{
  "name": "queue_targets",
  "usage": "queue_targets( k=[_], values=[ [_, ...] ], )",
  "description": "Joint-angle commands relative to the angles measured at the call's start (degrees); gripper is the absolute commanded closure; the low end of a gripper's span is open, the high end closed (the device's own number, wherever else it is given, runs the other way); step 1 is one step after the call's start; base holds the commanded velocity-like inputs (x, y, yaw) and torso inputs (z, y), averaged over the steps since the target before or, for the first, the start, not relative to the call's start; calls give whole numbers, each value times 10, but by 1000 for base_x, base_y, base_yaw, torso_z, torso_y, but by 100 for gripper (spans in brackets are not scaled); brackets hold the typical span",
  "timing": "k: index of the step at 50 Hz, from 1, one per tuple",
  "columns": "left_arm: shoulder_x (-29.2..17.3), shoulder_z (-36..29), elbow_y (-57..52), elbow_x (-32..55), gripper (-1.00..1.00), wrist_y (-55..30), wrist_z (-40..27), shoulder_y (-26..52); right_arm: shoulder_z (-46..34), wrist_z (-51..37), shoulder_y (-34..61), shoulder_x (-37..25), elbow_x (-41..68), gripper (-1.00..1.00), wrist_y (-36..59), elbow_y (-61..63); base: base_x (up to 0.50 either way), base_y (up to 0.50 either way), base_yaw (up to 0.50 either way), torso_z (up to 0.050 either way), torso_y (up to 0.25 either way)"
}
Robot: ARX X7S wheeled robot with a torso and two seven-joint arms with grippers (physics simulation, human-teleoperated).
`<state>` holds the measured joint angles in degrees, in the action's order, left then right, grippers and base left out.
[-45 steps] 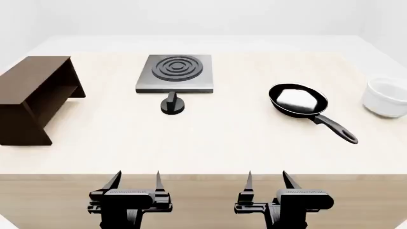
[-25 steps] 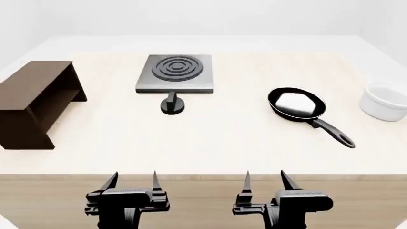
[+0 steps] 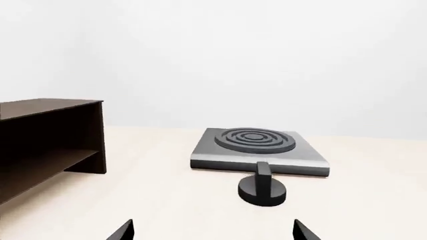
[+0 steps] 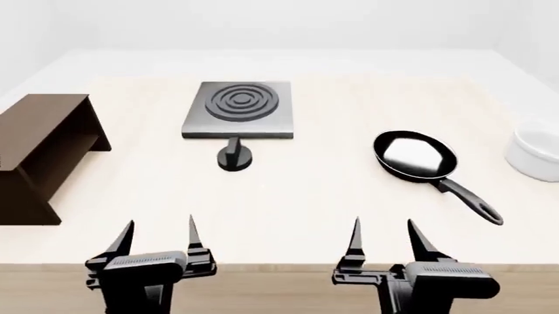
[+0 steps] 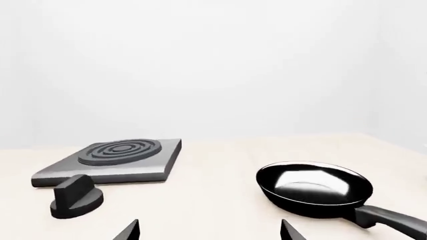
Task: Turn on the stove and put the frying pan on it.
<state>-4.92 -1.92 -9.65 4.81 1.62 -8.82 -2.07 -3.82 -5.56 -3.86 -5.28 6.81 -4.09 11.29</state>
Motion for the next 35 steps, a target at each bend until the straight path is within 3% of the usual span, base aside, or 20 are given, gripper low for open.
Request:
queue_targets(
  k=[1,31,35],
  values=[
    [-13,-1,-46,7,-100,-1,-17,-8,9,-10,-3,-13,41,-100,25,53,500,0,0,0,0],
    [-32,-20,-50,26,-100,-18,-31,-10,-8,-37,-1,-27,35,-100,17,42,500,0,0,0,0],
    [-36,-21,-47,30,-100,-32,-32,-5,-22,-30,-3,-34,26,-100,15,35,201,0,0,0,0]
  ],
)
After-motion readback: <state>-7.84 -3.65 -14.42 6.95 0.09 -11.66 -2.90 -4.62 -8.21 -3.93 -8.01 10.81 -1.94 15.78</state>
